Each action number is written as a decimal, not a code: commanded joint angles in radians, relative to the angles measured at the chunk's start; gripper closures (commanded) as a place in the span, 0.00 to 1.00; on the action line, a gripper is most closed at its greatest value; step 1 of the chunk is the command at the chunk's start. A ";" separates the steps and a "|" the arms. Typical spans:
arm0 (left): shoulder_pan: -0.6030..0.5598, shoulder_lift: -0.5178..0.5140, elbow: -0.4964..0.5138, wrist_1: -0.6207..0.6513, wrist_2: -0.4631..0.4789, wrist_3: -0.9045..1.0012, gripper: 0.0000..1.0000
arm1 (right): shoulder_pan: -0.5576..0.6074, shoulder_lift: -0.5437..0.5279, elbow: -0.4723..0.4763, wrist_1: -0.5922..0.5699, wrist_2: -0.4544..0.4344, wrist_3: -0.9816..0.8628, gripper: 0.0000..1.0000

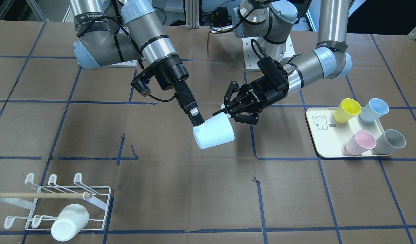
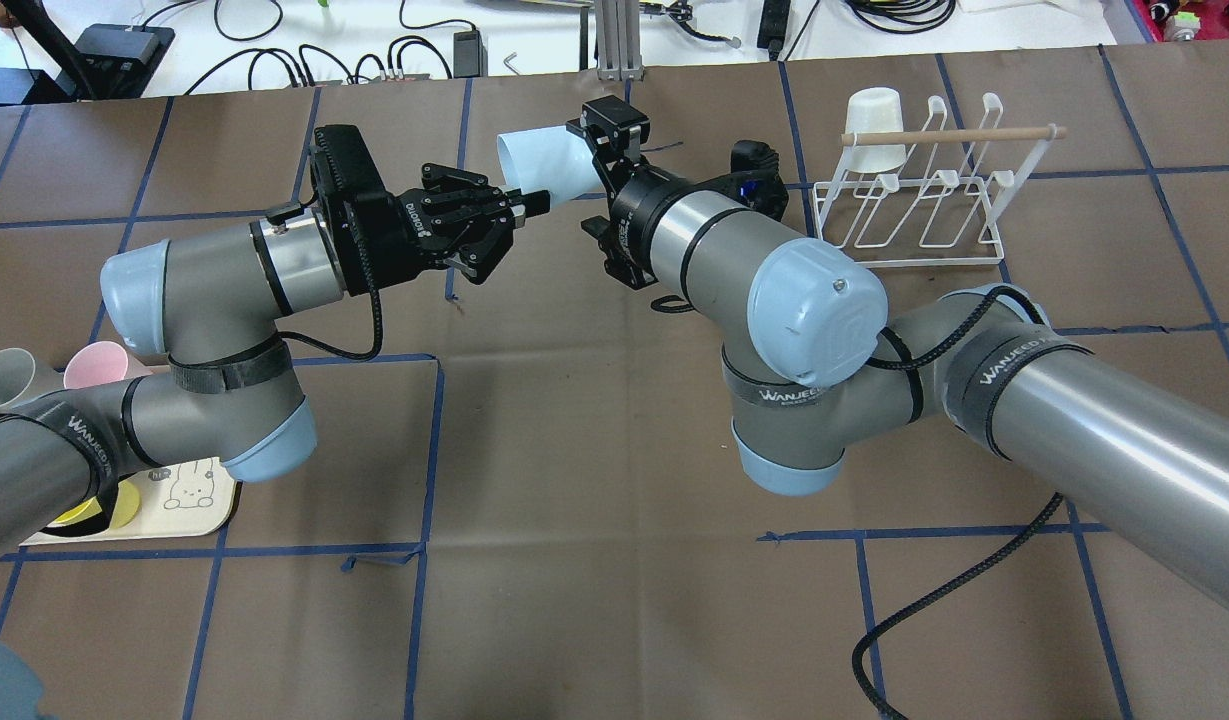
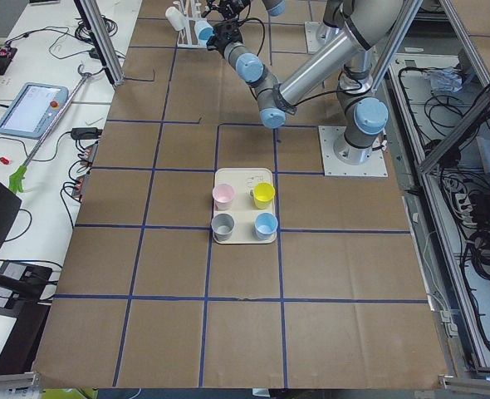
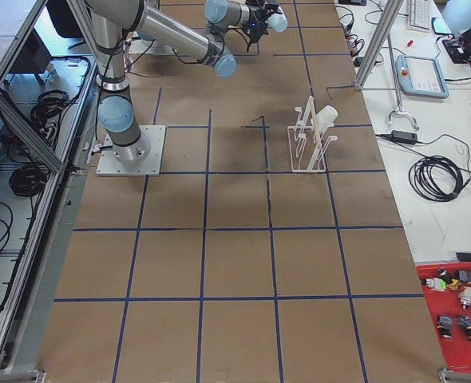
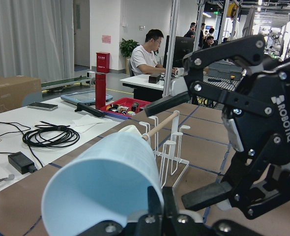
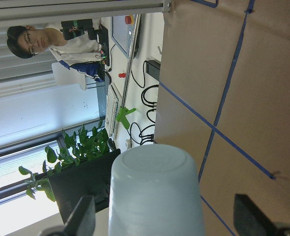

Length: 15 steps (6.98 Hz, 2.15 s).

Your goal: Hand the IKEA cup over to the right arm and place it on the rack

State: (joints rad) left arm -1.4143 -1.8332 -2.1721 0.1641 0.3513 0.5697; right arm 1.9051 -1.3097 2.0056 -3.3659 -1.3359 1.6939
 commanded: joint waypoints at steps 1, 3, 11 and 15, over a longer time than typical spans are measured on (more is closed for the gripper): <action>0.000 0.000 0.000 0.000 0.000 -0.004 0.94 | 0.008 0.021 -0.027 0.008 0.000 0.012 0.00; 0.000 0.000 0.000 0.000 0.000 -0.004 0.93 | 0.009 0.043 -0.056 0.014 0.000 0.010 0.00; 0.002 0.002 0.000 0.002 -0.002 -0.007 0.92 | 0.009 0.066 -0.076 0.043 0.003 0.009 0.05; 0.002 0.002 0.002 0.002 -0.002 -0.019 0.90 | 0.015 0.067 -0.100 0.040 0.003 0.009 0.15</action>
State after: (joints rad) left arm -1.4128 -1.8319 -2.1715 0.1658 0.3493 0.5593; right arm 1.9199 -1.2437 1.9059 -3.3243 -1.3341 1.7038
